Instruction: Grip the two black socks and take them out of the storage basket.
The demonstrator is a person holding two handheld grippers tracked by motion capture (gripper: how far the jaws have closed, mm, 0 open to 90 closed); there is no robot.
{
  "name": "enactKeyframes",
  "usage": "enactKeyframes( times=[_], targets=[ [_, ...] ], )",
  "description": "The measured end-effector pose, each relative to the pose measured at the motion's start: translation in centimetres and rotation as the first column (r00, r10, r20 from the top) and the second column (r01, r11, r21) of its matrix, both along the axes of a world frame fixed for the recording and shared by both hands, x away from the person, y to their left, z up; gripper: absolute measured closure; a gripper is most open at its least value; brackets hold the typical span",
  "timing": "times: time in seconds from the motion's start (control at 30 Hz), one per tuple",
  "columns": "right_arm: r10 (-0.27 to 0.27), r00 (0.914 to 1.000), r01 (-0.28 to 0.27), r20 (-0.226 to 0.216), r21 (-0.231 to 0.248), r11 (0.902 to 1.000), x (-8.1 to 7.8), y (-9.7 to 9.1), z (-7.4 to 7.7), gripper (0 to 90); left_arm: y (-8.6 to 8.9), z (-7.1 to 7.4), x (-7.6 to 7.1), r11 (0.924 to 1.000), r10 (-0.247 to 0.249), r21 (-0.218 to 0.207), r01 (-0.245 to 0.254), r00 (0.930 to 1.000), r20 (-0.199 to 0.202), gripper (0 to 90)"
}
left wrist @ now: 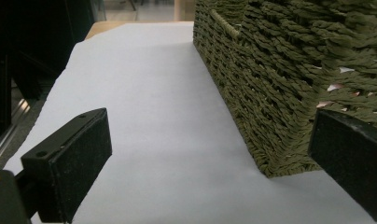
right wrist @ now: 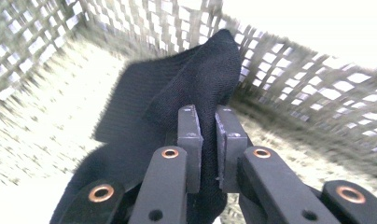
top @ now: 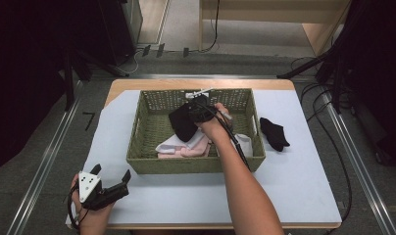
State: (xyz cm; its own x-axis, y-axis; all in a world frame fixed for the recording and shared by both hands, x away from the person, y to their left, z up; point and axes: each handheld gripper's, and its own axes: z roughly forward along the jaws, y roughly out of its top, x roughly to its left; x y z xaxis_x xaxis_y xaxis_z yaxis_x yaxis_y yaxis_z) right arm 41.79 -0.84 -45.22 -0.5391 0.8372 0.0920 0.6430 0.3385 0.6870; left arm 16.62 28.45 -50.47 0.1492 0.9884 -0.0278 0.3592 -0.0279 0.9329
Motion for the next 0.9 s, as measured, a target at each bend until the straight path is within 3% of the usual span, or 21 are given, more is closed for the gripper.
enactKeyframes(
  times=[0.1, 0.23, 0.5, 0.7, 0.9],
  targets=[
    [-0.01, 0.9982, 0.01, 0.059, 0.006, 0.9999, -0.6, -0.7, 1.0, 83.4, 0.0, 0.0, 0.0, 1.0, 0.0, -0.001, 0.0, 1.0, -0.001, 0.5],
    [-0.028, 0.9904, 0.02, 0.135, 0.058, 0.9981, -1.6, -1.9, 2.4, 83.4, 0.0, 0.0, 0.0, 1.0, 0.001, 0.003, -0.001, 1.0, -0.006, 0.5],
    [-0.067, 0.9681, 0.026, 0.242, 0.169, 0.9854, -3.6, -4.7, 5.0, 83.1, 0.0, 0.0, 0.0, 1.0, 0.001, -0.002, -0.001, 1.0, -0.005, 0.5],
    [-0.112, 0.9367, 0.042, 0.332, 0.212, 0.9764, -4.8, -7.1, 6.6, 83.2, 0.0, 0.0, 0.0, 1.0, 0.003, 0.0, -0.003, 1.0, -0.006, 0.5],
    [-0.154, 0.8836, 0.041, 0.442, 0.254, 0.9662, -5.7, -9.6, 7.7, 83.3, 0.0, 0.0, 0.0, 1.0, 0.004, 0.0, -0.004, 1.0, -0.006, 0.5]
  ],
)
